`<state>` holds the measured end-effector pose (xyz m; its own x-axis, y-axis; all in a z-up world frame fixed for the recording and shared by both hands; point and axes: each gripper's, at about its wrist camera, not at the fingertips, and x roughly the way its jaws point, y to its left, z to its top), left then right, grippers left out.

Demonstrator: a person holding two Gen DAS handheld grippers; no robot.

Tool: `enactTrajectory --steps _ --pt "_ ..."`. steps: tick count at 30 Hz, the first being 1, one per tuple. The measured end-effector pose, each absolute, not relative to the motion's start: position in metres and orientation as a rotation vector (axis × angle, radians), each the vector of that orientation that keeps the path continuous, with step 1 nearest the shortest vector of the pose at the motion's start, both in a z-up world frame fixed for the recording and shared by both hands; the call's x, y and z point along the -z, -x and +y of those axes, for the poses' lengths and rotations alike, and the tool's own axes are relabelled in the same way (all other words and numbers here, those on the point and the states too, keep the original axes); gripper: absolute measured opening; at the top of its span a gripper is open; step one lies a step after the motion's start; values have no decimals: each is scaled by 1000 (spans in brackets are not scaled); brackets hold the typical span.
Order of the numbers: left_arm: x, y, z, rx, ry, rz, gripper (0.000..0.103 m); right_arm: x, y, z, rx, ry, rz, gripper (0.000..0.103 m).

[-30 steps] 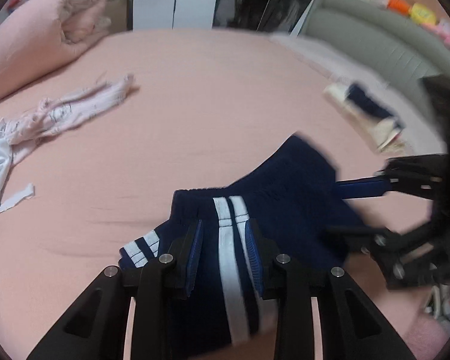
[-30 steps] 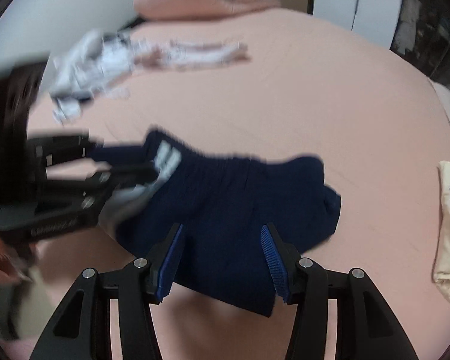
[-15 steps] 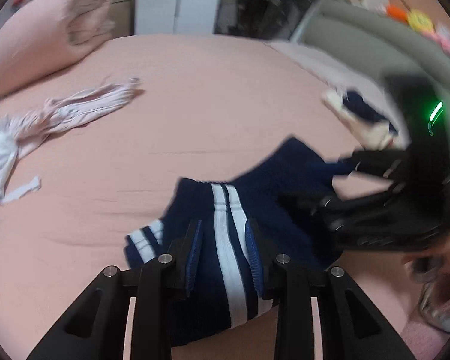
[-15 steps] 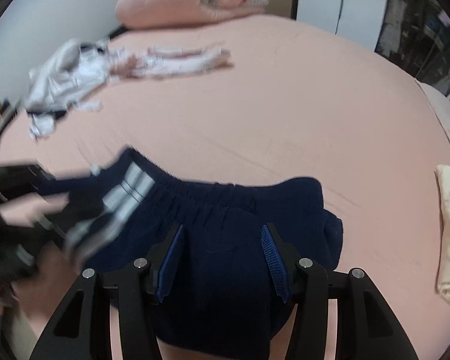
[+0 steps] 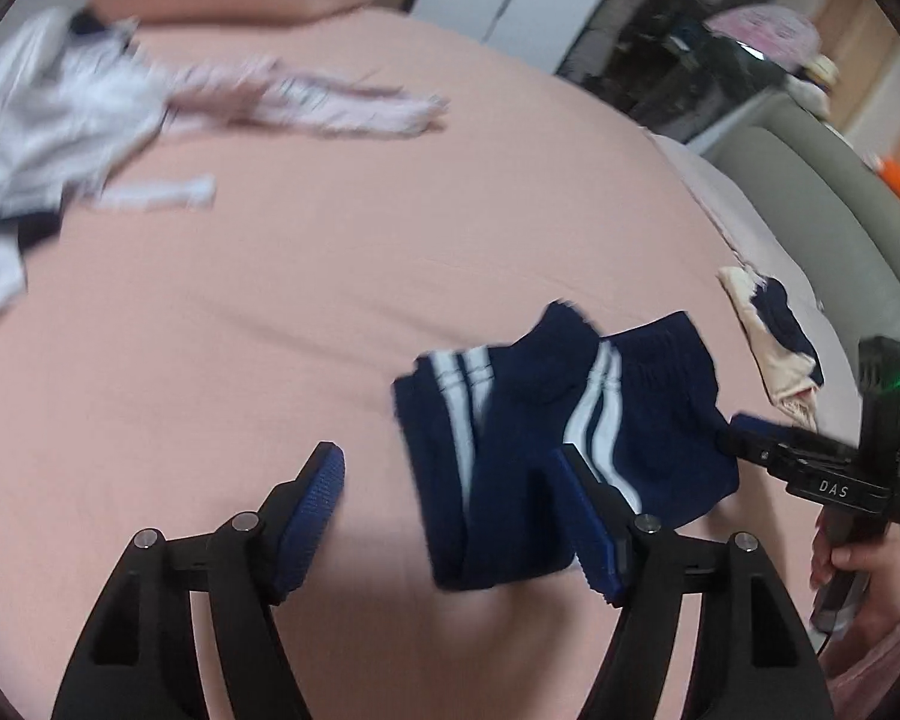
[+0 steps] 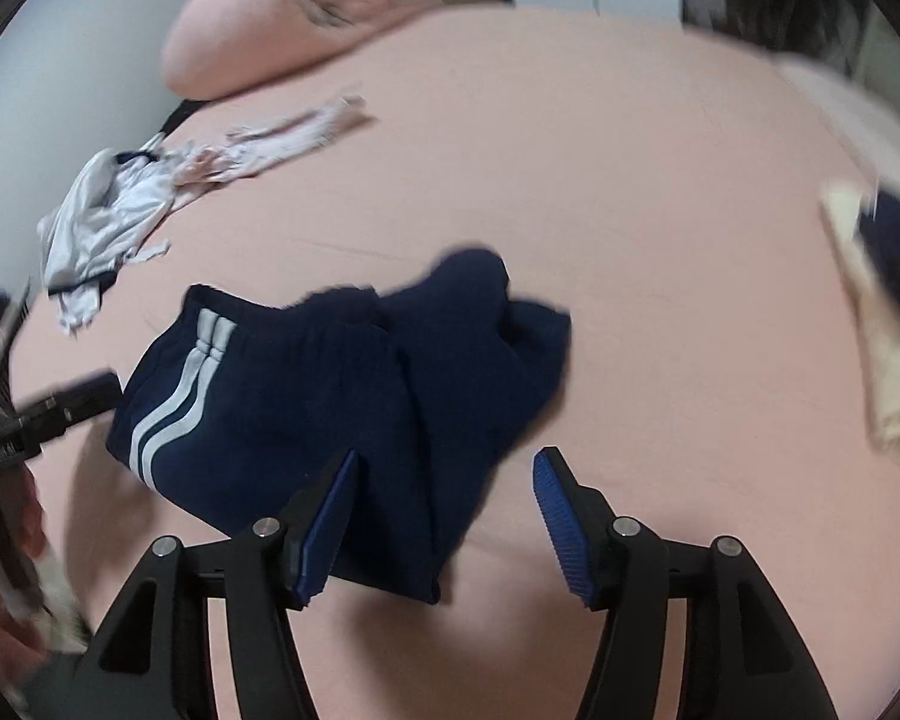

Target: Fold clothes

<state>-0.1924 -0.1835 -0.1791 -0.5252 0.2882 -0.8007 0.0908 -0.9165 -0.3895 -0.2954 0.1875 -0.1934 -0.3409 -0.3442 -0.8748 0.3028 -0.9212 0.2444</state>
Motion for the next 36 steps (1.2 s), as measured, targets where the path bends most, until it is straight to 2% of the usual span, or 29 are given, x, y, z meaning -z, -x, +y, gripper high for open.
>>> enactTrajectory --steps 4,6,10,11,13,14,15,16,18,23,27,36 --pt "190 198 -174 -2493 1489 -658 69 214 308 191 2196 -1605 -213 67" --pt "192 207 -167 -2497 1486 -645 69 215 313 186 2174 -1591 -249 79" --pt "195 221 -154 -2449 1472 -676 68 219 320 176 2162 -1570 -292 83" --pt "194 223 -150 -2460 1475 -663 51 219 322 174 2156 -1565 -307 83" --pt "194 233 -148 -2478 1483 -617 29 218 326 169 2132 -1551 -333 69" --pt "191 232 -147 -2484 1473 -607 26 216 326 165 2113 -1545 -339 43" --pt "188 231 -146 -2489 1461 -598 22 215 325 160 2095 -1539 -345 38" --pt "182 229 -144 -2503 1449 -572 19 214 325 156 2076 -1533 -351 37" --pt "169 223 -140 -2531 1422 -522 17 205 319 153 2088 -1501 -326 30" --pt "128 209 -111 -2558 1329 -360 17 169 294 162 2153 -1392 -270 26" --pt "110 204 -78 -2495 1283 -310 17 137 265 184 2237 -1314 -225 26" --pt "88 269 85 -2230 1170 -192 17 100 241 338 2489 -1335 -323 26"
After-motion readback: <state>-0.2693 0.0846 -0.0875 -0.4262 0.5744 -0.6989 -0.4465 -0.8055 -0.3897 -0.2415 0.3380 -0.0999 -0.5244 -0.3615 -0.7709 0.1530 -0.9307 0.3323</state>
